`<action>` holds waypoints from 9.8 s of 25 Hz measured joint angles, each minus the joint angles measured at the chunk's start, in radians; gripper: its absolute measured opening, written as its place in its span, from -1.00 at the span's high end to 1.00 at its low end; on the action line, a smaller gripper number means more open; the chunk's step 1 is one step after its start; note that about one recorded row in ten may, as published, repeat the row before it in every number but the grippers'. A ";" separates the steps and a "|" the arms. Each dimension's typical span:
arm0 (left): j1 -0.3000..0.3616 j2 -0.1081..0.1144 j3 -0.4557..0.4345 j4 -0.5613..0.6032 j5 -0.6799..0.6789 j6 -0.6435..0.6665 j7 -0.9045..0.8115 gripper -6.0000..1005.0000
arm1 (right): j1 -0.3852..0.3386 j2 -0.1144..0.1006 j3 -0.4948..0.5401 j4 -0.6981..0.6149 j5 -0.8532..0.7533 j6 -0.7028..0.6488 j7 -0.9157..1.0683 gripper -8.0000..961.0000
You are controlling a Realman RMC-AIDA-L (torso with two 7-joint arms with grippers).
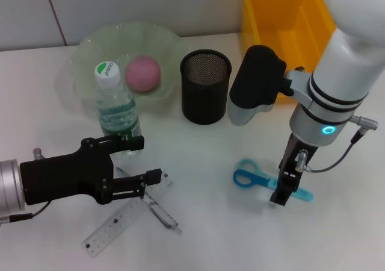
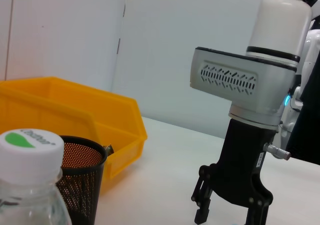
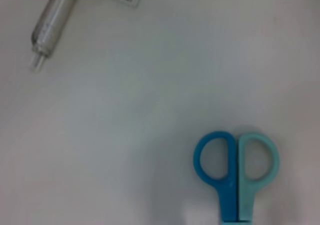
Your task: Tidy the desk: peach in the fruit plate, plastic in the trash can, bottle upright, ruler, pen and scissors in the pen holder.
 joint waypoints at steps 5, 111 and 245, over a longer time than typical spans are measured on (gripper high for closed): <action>0.000 0.000 0.000 0.000 0.000 0.000 0.001 -0.57 | -0.002 0.000 -0.005 -0.004 -0.002 0.001 0.003 -0.56; 0.004 0.003 0.001 0.008 0.000 0.014 -0.005 -0.57 | -0.115 -0.006 0.199 -0.233 0.143 -0.064 -0.058 0.55; 0.000 -0.003 0.029 0.185 0.078 0.045 -0.189 -0.56 | -0.338 -0.088 0.787 0.198 0.549 -0.157 -0.788 -0.73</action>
